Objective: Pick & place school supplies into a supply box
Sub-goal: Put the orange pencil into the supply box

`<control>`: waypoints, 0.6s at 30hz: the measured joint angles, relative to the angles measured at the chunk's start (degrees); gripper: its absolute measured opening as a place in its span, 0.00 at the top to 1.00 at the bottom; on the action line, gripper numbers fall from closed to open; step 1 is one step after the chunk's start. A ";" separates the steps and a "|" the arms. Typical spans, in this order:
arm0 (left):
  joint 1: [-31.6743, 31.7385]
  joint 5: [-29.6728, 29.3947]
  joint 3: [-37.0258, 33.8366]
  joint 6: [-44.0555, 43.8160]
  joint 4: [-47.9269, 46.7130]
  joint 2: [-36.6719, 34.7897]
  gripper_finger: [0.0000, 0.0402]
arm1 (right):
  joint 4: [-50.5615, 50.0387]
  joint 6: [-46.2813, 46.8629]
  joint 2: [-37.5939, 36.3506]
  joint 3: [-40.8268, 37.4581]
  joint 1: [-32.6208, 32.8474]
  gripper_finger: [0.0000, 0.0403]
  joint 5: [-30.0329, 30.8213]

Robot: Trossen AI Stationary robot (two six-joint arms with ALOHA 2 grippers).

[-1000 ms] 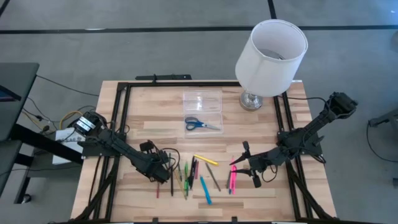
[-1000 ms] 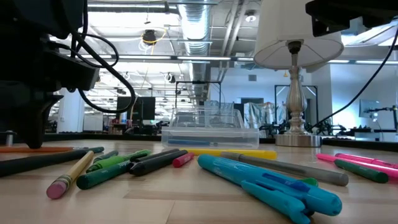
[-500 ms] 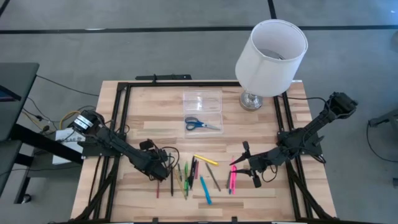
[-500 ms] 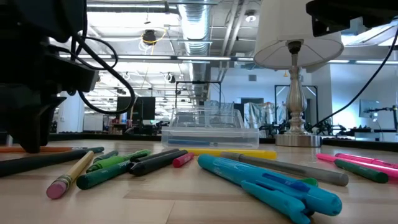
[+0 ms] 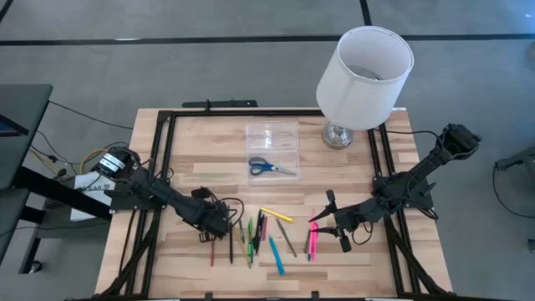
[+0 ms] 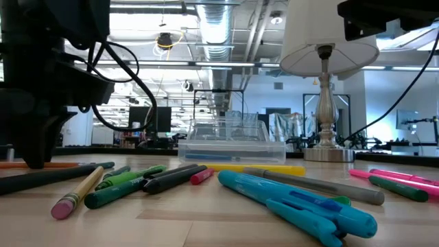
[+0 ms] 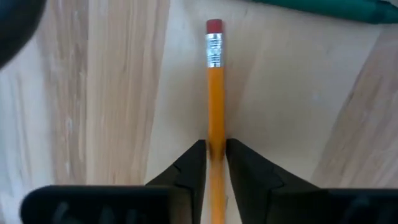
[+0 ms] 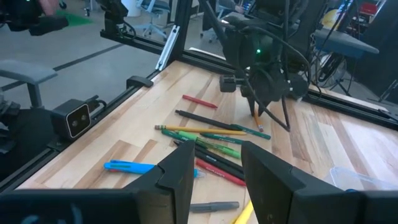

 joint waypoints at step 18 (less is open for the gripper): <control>0.53 0.40 -0.50 2.69 1.63 -0.17 0.94 | -0.31 0.59 0.00 0.00 0.00 0.69 0.00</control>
